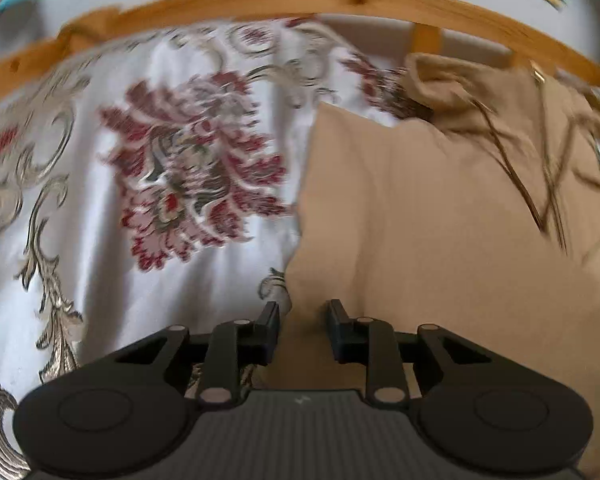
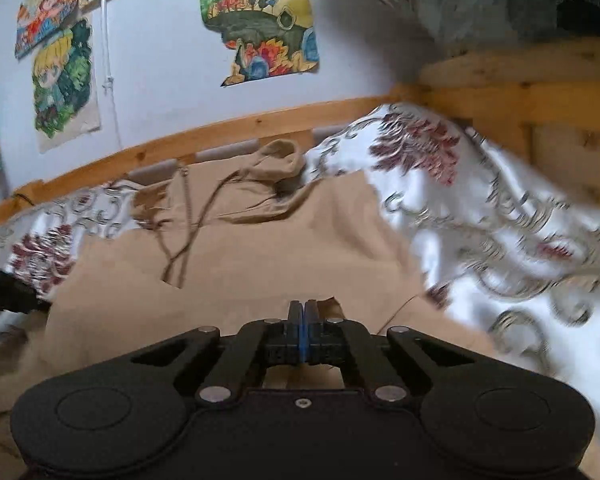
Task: Fold large clothes
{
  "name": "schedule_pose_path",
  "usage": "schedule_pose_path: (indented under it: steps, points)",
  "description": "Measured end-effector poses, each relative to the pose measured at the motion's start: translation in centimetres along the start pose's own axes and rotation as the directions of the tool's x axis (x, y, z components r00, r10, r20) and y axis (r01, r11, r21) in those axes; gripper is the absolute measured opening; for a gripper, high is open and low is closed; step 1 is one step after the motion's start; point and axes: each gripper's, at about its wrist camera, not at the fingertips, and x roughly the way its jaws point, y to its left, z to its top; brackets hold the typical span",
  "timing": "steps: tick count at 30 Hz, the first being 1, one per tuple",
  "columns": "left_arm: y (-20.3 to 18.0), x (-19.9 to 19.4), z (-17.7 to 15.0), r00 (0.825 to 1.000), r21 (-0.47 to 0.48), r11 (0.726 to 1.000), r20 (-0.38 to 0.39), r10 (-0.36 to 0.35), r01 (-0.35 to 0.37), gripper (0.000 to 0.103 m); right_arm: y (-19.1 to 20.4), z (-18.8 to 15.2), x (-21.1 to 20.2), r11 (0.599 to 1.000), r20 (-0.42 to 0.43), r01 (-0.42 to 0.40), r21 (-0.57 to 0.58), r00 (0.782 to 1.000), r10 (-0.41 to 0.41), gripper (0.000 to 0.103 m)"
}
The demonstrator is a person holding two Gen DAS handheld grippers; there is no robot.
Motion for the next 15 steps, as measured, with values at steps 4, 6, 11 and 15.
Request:
schedule_pose_path:
  steps: [4,6,11,15]
  points:
    - [0.4,-0.4,-0.5,1.0,-0.012,1.0,-0.01,0.013,-0.013,0.031,-0.4,-0.8,1.7,0.999,-0.115,0.05,-0.009,0.992,-0.051,0.0]
    - [1.0,-0.8,-0.8,1.0,-0.029,0.999,-0.011,0.026,-0.027,0.038,-0.3,-1.5,2.1,0.998,-0.158,0.069,-0.015,0.985,-0.07,0.0]
    - [1.1,-2.3,-1.7,0.999,-0.022,0.999,-0.041,0.024,-0.025,0.048,1.1,-1.1,0.7,0.995,-0.085,0.006,-0.099,0.996,-0.014,0.024]
    - [-0.2,-2.7,-2.6,0.994,0.033,0.996,-0.071,0.088,-0.086,0.053,3.7,-2.9,3.0,0.942,-0.25,-0.022,-0.335,0.966,-0.067,0.042]
